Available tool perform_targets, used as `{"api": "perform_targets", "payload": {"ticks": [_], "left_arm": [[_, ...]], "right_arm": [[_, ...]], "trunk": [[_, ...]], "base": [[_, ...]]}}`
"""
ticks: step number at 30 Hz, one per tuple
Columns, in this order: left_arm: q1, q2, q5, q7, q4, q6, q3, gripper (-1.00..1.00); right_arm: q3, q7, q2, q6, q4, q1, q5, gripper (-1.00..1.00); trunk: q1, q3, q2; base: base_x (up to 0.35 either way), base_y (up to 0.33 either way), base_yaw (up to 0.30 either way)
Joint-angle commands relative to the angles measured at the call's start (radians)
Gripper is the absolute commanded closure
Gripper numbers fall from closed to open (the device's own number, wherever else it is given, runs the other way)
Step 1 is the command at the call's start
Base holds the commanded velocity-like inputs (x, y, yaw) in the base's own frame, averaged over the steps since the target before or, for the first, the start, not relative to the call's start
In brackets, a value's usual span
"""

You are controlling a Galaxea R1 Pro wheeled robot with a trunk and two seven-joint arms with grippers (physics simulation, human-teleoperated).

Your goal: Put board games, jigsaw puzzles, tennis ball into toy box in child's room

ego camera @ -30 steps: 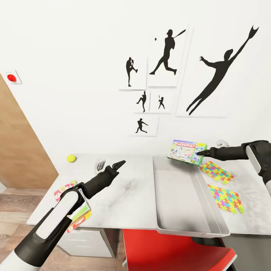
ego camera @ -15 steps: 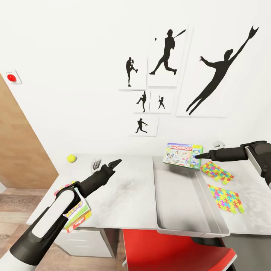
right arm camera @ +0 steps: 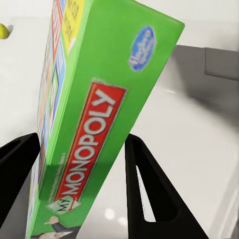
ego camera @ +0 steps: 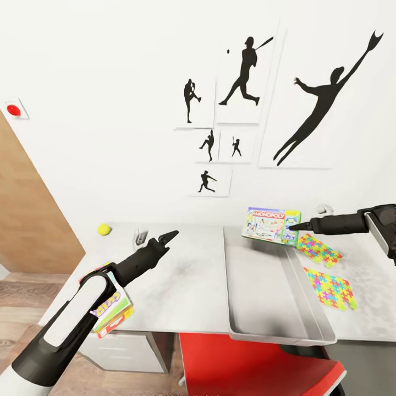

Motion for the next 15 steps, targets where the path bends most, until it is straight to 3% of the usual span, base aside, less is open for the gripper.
{"api": "perform_targets", "payload": {"ticks": [1,7,15], "left_arm": [[-0.006,0.0,0.012,0.009,-0.006,0.013,0.006,-1.0],[-0.069,-0.013,0.02,0.015,-0.017,0.103,0.057,-1.0],[-0.143,-0.024,0.128,0.088,-0.016,0.191,0.109,-1.0]], "right_arm": [[0.005,-0.003,0.001,0.008,0.0,-0.003,-0.01,1.0],[0.006,-0.002,0.008,0.01,0.002,-0.015,-0.009,1.0],[0.009,-0.002,0.012,0.011,0.003,-0.022,-0.006,1.0]], "trunk": [[0.001,-0.004,-0.002],[0.001,-0.013,-0.002],[0.001,-0.026,-0.002]], "base": [[0.0,0.0,0.0],[0.0,0.0,0.0],[0.0,0.0,0.0]]}}
